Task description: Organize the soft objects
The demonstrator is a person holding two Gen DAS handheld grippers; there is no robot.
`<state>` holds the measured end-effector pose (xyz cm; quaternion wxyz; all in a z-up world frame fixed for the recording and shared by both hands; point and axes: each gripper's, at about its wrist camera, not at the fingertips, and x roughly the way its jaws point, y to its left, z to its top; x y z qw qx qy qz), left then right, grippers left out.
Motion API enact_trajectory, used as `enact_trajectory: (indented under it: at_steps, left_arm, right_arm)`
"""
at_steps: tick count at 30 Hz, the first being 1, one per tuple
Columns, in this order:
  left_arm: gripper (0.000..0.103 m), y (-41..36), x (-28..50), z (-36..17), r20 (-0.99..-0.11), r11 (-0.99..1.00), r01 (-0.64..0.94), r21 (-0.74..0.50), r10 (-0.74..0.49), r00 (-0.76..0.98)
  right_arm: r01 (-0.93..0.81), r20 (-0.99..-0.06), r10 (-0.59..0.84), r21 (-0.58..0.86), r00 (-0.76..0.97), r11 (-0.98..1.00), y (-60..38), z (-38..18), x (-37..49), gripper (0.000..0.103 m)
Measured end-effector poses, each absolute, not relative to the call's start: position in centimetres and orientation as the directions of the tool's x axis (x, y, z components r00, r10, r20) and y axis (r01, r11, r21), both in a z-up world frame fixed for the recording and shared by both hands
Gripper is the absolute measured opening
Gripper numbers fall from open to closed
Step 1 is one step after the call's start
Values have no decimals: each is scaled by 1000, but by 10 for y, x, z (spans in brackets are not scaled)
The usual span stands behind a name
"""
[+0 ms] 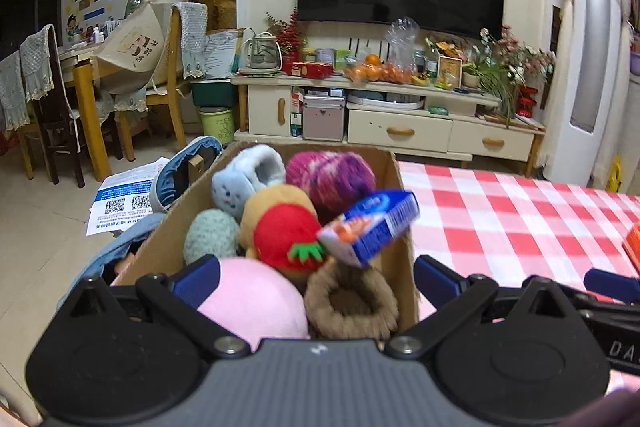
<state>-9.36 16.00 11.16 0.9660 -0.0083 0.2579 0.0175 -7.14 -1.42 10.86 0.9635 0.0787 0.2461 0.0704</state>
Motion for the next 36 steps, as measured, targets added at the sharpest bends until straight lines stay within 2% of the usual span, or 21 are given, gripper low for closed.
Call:
enact_trajectory:
  at_steps: [16, 36]
  left_arm:
    - [102, 154, -132, 98, -487, 1000, -18, 18, 24, 873]
    - [102, 156, -142, 93, -470, 999, -24, 45, 42, 882]
  right_arm:
    - [-73, -463, 158, 195, 872, 978, -12, 102, -109, 103]
    - [-94, -442, 162, 173, 882, 980, 0, 96, -121, 103]
